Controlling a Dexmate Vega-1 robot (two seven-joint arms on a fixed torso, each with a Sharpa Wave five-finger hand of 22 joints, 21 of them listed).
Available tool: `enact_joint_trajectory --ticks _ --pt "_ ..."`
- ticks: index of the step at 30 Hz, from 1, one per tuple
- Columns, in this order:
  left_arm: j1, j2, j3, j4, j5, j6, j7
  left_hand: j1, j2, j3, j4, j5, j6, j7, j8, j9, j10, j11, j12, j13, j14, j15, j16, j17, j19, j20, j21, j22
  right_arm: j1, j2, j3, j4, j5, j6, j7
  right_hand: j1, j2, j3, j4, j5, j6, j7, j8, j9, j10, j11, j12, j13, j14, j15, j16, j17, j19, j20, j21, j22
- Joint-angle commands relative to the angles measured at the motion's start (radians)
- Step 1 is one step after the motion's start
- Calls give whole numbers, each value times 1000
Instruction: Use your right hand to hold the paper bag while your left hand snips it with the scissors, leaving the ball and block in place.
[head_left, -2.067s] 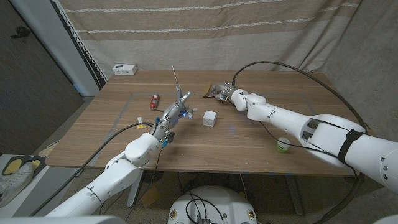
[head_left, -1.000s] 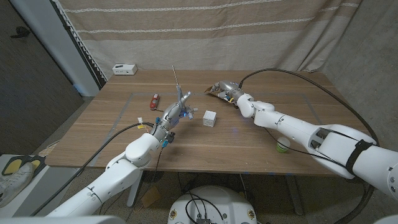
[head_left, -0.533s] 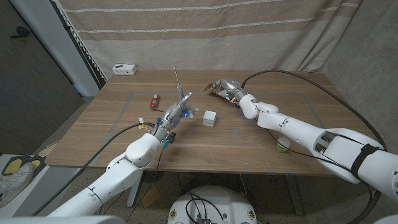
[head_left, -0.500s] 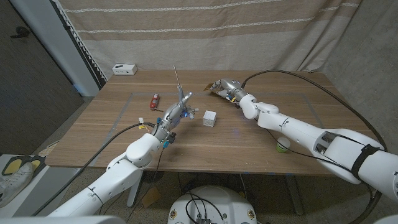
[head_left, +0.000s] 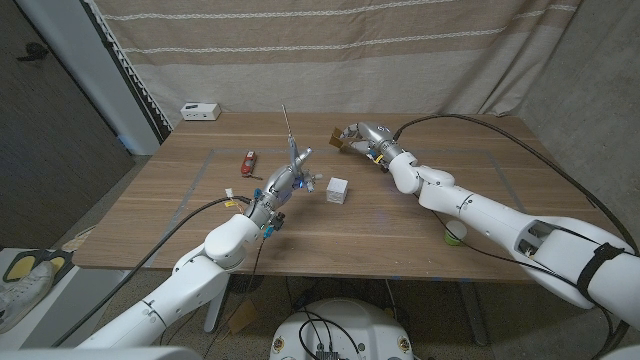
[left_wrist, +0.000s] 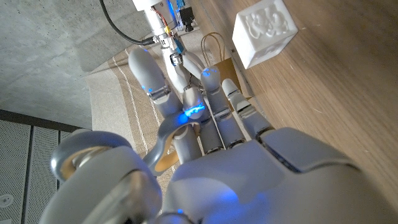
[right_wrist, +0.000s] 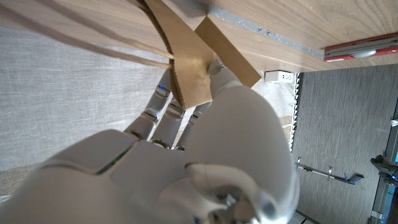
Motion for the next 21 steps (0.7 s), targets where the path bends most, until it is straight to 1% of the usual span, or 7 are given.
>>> enact_joint_trajectory --ticks 1,9,14,19,21 --pt "-4 3 1 -4 -2 6 -6 -3 -1 -145 110 4 -30 38 5 3 130 -119 42 5 13 -109 14 8 8 -40 6 3 -42 -23 42 -68 -16 -1 -39 13 3 -5 1 7 -2 6 0 2 12 -5 3 1 6 -129 -1 7 -9 -154 11 2" --pt "-11 4 2 1 -8 16 -11 -2 -1 -144 112 4 -30 38 8 3 132 -118 41 5 6 -109 14 5 7 -40 7 7 -66 -33 68 -90 -9 4 -54 15 4 -7 1 8 -3 6 -2 2 9 -4 0 0 6 -129 -2 10 -12 -154 18 2" --pt "-20 2 6 6 -8 23 -12 -1 -1 -144 112 4 -30 37 9 3 135 -116 42 5 6 -109 18 6 7 -40 7 7 -83 -37 87 -104 -4 9 -80 15 5 -9 2 9 -2 7 -3 3 10 -4 -1 -1 8 -129 -2 12 -13 -153 23 2" --pt "-33 -1 12 12 -10 33 -18 0 -1 -144 112 4 -30 38 10 3 136 -115 42 5 5 -109 20 5 7 -40 7 9 -91 -46 98 -122 -12 12 -92 18 3 -12 1 10 1 0 -2 3 12 -6 -1 -3 6 -129 -3 15 -14 -153 29 2" --pt "-37 -1 15 13 -7 38 -19 0 -1 -144 112 3 -30 36 10 3 133 -119 41 5 6 -108 19 2 7 -40 7 9 -94 -50 99 -130 -22 9 -98 18 3 -13 2 10 4 3 -2 3 14 -6 -1 -3 7 -129 -3 17 -14 -153 32 2"
